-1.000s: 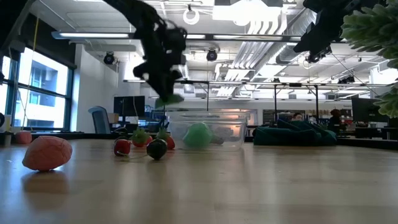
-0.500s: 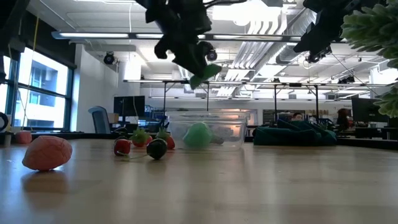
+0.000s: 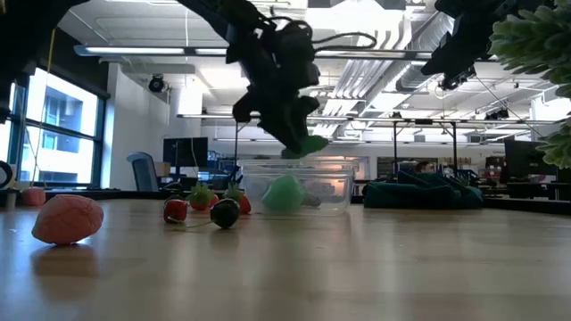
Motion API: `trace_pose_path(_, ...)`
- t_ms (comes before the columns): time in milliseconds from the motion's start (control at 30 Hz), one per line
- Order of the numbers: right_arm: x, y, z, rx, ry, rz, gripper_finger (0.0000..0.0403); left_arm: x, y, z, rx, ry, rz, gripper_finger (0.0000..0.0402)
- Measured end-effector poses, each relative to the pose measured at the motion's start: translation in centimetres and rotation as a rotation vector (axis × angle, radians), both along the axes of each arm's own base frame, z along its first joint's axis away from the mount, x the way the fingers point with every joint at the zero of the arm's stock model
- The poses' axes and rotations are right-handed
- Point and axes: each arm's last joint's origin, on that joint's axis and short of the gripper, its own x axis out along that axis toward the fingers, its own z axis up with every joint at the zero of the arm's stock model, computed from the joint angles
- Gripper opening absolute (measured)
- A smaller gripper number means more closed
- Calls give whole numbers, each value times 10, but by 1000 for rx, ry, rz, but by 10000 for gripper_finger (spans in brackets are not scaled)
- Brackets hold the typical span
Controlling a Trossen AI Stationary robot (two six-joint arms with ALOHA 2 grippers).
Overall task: Pick and placing Produce into tupperware
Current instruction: Put the green peas into the transparent bin
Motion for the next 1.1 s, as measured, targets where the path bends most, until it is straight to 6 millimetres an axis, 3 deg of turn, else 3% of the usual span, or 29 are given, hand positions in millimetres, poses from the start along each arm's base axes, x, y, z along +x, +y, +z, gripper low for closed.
trace_pose_path(267, 0, 0, 0, 0, 0, 0, 24, 10, -11, -23, 84, 105, -4, 131)
trace_pose_path(667, 0, 0, 0, 0, 0, 0, 24, 23, -43, -26, 247, 161, -60, 131)
trace_pose_path(1100, 0, 0, 0, 1, 5, 0, 24, 22, -48, -33, 304, 231, -89, 131)
